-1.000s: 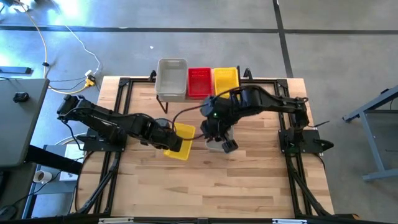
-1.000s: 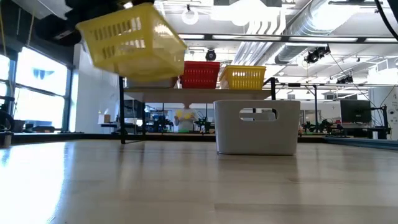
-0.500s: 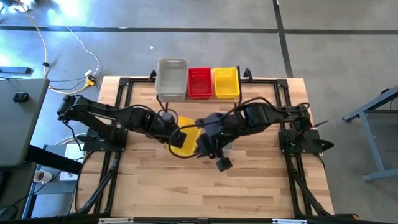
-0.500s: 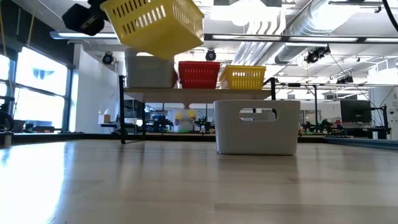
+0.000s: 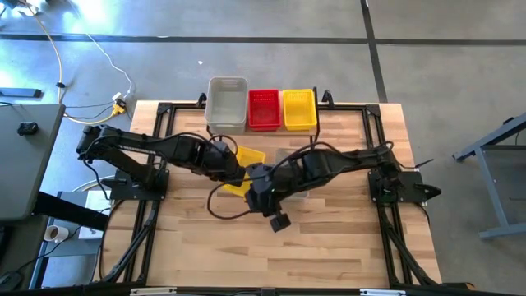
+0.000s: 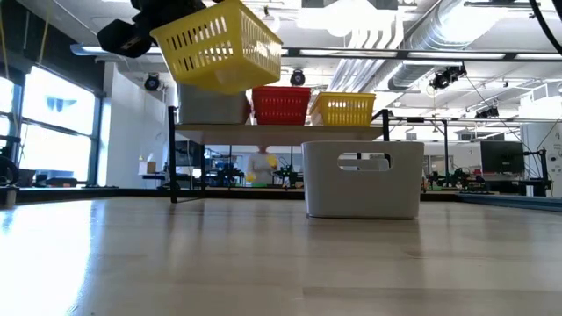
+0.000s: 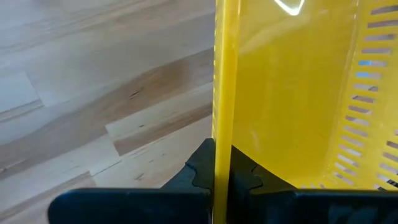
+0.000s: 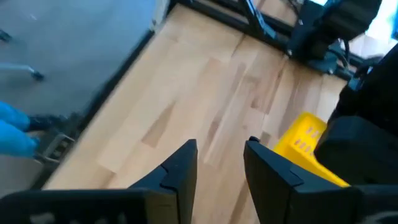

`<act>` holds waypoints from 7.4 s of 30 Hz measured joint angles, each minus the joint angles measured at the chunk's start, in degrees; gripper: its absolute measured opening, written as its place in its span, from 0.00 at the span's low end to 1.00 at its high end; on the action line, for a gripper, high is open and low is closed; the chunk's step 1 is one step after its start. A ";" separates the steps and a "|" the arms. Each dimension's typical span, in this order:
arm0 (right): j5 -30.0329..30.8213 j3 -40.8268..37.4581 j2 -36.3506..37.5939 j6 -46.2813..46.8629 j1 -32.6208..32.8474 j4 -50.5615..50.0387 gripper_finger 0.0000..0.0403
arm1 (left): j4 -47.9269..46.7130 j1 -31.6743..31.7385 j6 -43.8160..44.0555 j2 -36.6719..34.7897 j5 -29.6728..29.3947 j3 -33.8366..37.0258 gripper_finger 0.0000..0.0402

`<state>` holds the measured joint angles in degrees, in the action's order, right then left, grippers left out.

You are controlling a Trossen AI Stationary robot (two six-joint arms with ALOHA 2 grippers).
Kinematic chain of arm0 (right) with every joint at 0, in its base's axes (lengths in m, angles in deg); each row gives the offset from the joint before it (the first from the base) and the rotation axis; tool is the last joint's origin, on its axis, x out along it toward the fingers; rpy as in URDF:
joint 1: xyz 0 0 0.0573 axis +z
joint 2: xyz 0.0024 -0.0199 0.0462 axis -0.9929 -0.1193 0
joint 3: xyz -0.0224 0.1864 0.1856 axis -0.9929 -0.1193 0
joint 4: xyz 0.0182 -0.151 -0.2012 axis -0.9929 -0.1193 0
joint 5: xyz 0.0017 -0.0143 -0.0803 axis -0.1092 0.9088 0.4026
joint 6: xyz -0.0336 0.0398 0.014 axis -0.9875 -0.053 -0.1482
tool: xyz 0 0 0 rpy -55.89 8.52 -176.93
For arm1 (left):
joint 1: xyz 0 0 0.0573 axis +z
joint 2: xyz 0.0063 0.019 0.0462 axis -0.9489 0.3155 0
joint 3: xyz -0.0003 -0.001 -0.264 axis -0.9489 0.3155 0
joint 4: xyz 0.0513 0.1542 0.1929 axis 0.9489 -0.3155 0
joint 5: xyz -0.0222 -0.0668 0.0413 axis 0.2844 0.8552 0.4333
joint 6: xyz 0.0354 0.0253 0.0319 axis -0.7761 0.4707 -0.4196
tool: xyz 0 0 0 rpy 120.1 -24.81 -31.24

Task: Stack baskets on shelf by color
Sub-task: Stack the yellow bin on top of the yellow bins on the shelf, then stack the gray bin on top of the gray bins on the shelf

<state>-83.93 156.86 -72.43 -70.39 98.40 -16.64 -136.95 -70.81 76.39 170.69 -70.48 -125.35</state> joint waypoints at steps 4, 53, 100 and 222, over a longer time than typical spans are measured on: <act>3.90 0.00 -1.46 -1.88 0.06 -0.34 0.29 | -0.31 0.00 0.90 -0.01 0.03 0.00 0.00; 14.90 -0.74 -8.71 4.03 -2.48 -7.81 0.02 | 3.70 0.39 0.70 -0.04 -0.18 0.46 0.07; 26.29 -0.72 -0.11 15.14 1.17 -26.33 0.00 | 4.84 6.11 -21.47 -0.42 -3.17 -4.61 0.30; 19.67 -47.59 36.62 -9.60 -35.76 0.82 0.26 | 4.81 17.46 -32.94 -0.37 0.54 -4.57 0.30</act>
<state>-64.26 109.26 -35.80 -79.99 62.64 -15.83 -132.14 -53.35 43.45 170.32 -69.94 -129.92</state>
